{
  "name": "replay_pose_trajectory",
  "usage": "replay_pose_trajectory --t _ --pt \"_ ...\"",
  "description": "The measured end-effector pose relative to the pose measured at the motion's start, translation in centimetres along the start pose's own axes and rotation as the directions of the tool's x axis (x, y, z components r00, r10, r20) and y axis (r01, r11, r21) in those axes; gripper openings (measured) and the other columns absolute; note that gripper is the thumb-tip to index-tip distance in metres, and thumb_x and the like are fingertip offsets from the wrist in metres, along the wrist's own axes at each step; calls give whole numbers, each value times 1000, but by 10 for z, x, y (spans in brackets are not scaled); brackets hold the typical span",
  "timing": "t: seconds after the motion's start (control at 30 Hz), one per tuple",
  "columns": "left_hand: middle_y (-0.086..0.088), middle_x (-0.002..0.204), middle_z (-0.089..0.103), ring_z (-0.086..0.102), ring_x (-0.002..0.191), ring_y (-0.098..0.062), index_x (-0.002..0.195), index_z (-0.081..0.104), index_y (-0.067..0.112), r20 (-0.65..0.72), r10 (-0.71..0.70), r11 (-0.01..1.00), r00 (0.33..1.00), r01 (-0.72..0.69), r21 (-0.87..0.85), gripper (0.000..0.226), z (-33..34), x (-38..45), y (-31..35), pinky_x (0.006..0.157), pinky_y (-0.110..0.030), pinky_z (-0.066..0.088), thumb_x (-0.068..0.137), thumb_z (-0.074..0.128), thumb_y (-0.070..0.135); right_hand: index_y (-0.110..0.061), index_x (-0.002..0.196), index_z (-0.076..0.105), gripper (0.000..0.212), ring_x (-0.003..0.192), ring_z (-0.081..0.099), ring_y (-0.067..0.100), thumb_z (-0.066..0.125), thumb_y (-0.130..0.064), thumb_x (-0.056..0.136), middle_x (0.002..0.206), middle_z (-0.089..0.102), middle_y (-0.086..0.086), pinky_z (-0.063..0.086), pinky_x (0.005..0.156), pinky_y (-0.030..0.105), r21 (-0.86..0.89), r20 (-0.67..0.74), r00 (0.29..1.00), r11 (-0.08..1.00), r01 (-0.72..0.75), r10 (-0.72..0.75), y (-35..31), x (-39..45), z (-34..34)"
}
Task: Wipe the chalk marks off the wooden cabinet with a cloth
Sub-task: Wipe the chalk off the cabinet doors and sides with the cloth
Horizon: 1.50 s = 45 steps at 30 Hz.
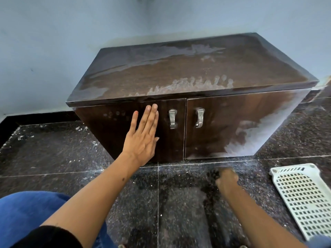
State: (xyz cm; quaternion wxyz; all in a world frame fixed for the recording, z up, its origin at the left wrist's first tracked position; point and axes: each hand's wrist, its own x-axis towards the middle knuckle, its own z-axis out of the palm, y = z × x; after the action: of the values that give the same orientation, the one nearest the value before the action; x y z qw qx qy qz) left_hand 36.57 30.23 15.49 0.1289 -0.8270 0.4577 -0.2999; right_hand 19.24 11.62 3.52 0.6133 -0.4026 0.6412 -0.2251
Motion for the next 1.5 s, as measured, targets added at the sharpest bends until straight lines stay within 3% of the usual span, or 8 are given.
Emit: replay_pose_trajectory --t 0.13,0.3,0.47,0.6,0.77,0.93,1.17,1.5 --pt "-17 155 -16 -8 145 -29 147 -3 0 -49 -30 997 998 26 -74 70 -1 5 7 116 -48 -10 93 18 38 -5 146 25 50 111 50 28 30 0 96 142 41 19 41 80 16 490 -239 970 868 84 41 -59 -17 -1" --pt "-15 157 -6 -3 146 -27 149 3 1 -137 70 992 988 -83 -94 68 -15 24 27 117 -46 -7 95 22 38 -6 150 12 73 145 11 23 27 18 83 158 4 11 11 113 20 332 -286 836 769 545 -469 -121 -56 35" --pt "-15 156 -8 -4 145 -26 149 2 1 -150 56 997 987 -64 -49 70 -12 33 38 117 -46 -9 95 22 40 -9 149 5 82 144 -14 27 30 13 75 155 -15 8 -3 119 39 -100 41 231 226 969 -972 -85 -89 68" --pt "-14 156 -13 -6 145 -25 149 -1 2 -166 47 998 985 -53 -32 71 -4 40 41 116 -46 -10 95 21 41 -15 151 1 81 145 -9 24 30 8 79 157 -11 7 9 119 41 -414 148 1 -61 908 -989 -78 -52 59" --pt "-13 154 -22 -13 144 -27 147 -12 2 -198 74 991 977 -94 -91 73 7 45 40 117 -48 -7 94 20 42 5 146 15 83 143 0 37 32 23 67 153 2 31 -2 118 25 -296 -234 306 367 882 -923 -126 -18 11" --pt "-13 153 -27 -17 143 -27 145 -18 3 -211 77 988 975 -104 -118 76 10 47 41 116 -49 -10 93 19 43 5 147 10 83 144 -3 36 36 8 69 154 -6 28 5 119 46 -52 -332 503 548 835 -798 -144 -20 10" --pt "-16 155 -17 -9 145 -29 147 -6 -1 -199 95 987 975 -118 -109 74 6 44 41 117 -47 -5 94 22 43 -7 147 18 49 145 -4 26 30 -18 101 155 0 8 1 119 31 -38 -92 277 281 959 -957 -90 -66 62" --pt "-14 157 1 5 146 -27 149 7 2 -248 325 936 912 -348 -55 66 -22 58 38 118 -45 4 96 23 39 3 144 26 52 144 2 31 32 4 92 154 6 26 -1 115 17 120 -366 488 480 869 -793 -150 -24 15"
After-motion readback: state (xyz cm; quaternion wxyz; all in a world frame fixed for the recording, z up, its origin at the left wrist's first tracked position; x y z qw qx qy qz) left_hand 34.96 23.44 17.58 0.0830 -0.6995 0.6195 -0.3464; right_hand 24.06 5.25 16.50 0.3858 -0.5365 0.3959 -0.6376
